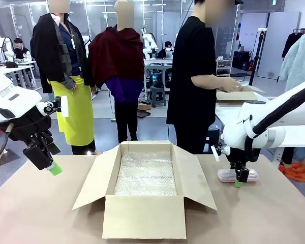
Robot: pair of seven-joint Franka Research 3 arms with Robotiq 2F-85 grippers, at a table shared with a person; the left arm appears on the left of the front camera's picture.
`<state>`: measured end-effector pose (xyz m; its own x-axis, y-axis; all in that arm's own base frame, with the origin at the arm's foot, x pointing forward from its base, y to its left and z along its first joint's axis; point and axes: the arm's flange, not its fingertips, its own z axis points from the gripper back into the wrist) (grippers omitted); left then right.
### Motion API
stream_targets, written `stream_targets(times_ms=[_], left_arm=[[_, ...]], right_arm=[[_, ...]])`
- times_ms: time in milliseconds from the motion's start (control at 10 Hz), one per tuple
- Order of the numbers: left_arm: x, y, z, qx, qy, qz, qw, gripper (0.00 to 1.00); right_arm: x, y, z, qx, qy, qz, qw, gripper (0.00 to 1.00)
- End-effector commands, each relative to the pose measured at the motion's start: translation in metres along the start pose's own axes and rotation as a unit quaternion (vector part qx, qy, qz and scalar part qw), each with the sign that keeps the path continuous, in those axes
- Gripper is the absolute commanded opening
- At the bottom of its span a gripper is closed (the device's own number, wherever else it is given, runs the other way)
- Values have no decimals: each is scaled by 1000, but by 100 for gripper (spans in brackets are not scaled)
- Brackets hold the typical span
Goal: Pack the glasses set securely to prepare it for shipping.
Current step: Place the Glasses case inside the Package Box.
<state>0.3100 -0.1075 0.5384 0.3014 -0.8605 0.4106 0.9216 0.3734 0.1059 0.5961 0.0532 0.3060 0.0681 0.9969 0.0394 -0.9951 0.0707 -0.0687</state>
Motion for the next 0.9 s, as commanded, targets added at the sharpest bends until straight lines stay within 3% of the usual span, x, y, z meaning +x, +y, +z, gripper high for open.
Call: stream_targets(times_ms=[0, 100, 200, 500, 800], left_arm=[[1, 0, 1, -1, -8, 3, 1000, 100], [1, 0, 1, -1, -8, 3, 1000, 100], [1, 0, 1, -1, -8, 3, 1000, 100], [1, 0, 1, -1, -8, 3, 1000, 100], [1, 0, 1, -1, -8, 3, 1000, 100]], right_arm=[[-1, -1, 4, 3, 3, 9, 1000, 62], [-2, 0, 8, 7, 2, 9, 1000, 57], [-2, 0, 12, 24, 2, 9, 1000, 46], [4, 4, 50, 41, 19, -3, 999, 46], [47, 17, 135, 39, 28, 8, 999, 46]])
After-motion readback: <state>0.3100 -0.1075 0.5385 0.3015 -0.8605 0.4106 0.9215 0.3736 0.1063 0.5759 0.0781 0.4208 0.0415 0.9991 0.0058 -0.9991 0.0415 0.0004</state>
